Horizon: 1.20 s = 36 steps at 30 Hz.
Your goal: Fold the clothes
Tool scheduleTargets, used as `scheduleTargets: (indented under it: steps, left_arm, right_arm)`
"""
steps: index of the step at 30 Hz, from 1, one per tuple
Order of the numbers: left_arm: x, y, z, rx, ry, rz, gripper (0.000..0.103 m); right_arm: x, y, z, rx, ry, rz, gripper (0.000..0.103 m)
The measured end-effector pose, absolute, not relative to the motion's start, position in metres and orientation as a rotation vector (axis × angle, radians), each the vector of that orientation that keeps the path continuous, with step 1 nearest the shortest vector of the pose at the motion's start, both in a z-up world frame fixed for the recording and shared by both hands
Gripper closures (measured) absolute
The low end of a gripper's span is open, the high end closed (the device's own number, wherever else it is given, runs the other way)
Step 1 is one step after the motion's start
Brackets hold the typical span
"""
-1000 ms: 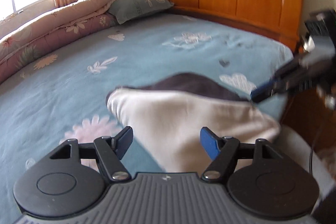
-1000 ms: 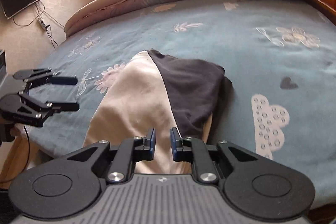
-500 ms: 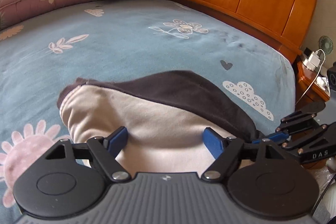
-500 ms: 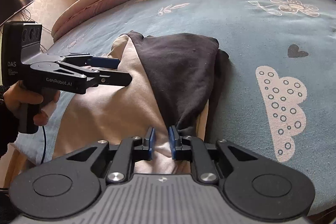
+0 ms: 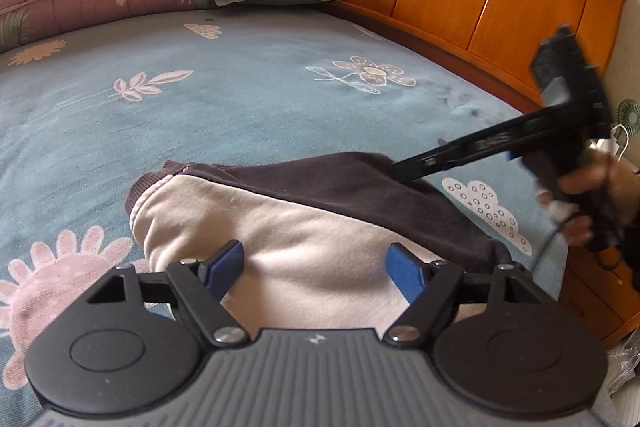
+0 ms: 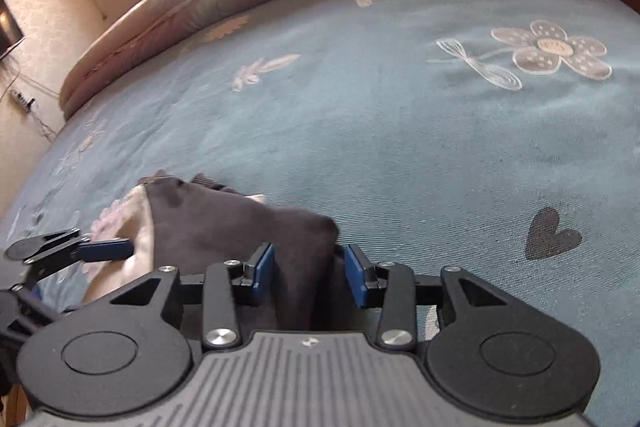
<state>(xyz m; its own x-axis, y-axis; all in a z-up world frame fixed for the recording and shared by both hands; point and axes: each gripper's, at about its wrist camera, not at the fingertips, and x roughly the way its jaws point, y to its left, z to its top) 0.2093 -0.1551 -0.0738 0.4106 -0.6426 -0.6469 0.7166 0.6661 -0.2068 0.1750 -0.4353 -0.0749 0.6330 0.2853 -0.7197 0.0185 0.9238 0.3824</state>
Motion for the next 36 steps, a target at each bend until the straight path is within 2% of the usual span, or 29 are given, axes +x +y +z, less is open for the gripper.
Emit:
scheduleTargets:
  steps: [6, 9, 10, 12, 13, 20, 23, 25, 29, 31, 36]
  left_arm:
    - [0.21, -0.157, -0.074, 0.111, 0.764, -0.863, 0.024]
    - [0.211, -0.157, -0.074, 0.104, 0.766, -0.866, 0.024]
    - [0.211, -0.156, -0.073, 0.101, 0.766, -0.864, 0.024]
    - [0.21, -0.155, -0.071, 0.093, 0.767, -0.857, 0.024]
    - [0.209, -0.154, -0.069, 0.089, 0.766, -0.852, 0.024]
    - [0.213, -0.149, -0.051, 0.012, 0.712, -0.875, 0.022]
    - [0.236, -0.16, -0.075, 0.031, 0.803, -0.821, 0.022]
    - [0.242, -0.162, -0.086, 0.024, 0.8, -0.822, 0.022]
    - [0.242, -0.157, -0.073, -0.025, 0.777, -0.828, 0.022]
    - [0.239, -0.152, -0.065, -0.016, 0.725, -0.835, 0.022]
    - [0.265, -0.162, -0.083, 0.036, 0.814, -0.774, 0.022]
  right_arm:
    - [0.178, -0.446, -0.093, 0.507, 0.8, 0.219, 0.058]
    - [0.182, -0.442, -0.097, 0.518, 0.822, 0.252, 0.058]
    - [0.182, -0.441, -0.097, 0.512, 0.818, 0.254, 0.066]
    - [0.179, -0.439, -0.092, 0.476, 0.792, 0.213, 0.093]
    - [0.178, -0.438, -0.088, 0.458, 0.777, 0.191, 0.094]
    - [0.148, -0.436, -0.052, 0.369, 0.685, 0.141, 0.094]
    - [0.155, -0.442, -0.06, 0.389, 0.721, 0.132, 0.094]
    - [0.16, -0.438, -0.066, 0.369, 0.741, 0.119, 0.094]
    - [0.17, -0.432, -0.075, 0.317, 0.78, 0.081, 0.092]
    - [0.17, -0.431, -0.078, 0.311, 0.788, 0.074, 0.09]
    - [0.158, -0.438, -0.074, 0.367, 0.764, 0.074, 0.074]
